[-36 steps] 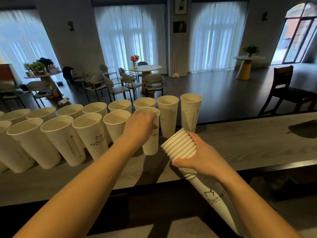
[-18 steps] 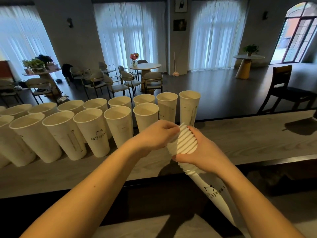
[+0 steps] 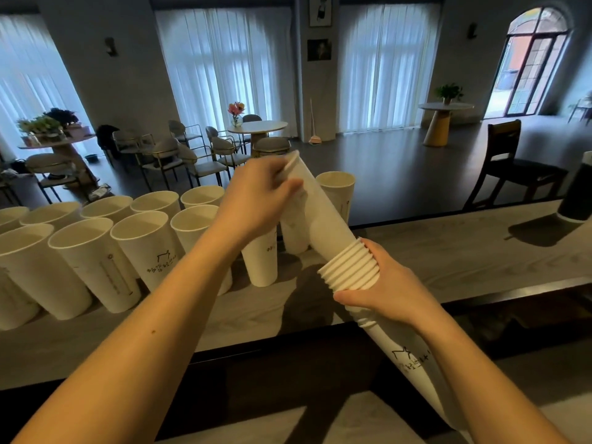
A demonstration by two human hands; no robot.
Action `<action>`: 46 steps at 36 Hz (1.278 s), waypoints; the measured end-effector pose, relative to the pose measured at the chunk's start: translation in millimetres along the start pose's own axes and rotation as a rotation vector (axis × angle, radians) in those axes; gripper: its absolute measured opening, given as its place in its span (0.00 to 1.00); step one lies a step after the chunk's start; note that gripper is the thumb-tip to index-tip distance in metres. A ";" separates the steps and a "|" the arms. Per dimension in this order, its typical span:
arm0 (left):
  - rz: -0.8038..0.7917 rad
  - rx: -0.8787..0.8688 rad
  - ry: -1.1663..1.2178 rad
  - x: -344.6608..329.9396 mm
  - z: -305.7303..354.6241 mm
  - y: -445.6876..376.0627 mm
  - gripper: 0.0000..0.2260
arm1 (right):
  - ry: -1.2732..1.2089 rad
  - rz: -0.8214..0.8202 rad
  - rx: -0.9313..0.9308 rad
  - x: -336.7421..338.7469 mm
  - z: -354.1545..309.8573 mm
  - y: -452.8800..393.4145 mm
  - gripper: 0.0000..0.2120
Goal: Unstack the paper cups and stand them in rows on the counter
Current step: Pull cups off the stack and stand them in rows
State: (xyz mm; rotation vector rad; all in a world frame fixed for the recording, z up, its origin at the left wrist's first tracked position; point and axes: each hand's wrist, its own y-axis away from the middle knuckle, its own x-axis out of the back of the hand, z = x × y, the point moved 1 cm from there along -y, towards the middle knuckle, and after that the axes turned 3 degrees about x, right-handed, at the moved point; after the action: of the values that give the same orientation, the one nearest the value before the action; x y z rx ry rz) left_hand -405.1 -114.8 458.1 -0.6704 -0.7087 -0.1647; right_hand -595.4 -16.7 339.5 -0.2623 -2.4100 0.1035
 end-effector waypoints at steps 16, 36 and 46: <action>-0.222 -0.145 -0.527 -88.6 -33.6 -18.7 0.12 | -0.001 0.030 -0.129 -0.9 21.8 -16.6 0.51; -0.712 0.004 -0.051 -73.9 12.1 7.1 0.17 | -0.020 0.076 -0.076 -2.0 9.1 -11.8 0.44; -0.673 0.204 0.163 -75.4 15.3 13.9 0.08 | -0.013 0.107 -0.073 5.5 5.7 10.3 0.52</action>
State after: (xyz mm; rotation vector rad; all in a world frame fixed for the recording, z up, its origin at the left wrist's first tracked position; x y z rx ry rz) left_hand -465.5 -100.5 410.6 -0.1994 -0.7598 -0.7469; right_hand -601.6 -5.5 337.2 -0.4253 -2.4155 0.0659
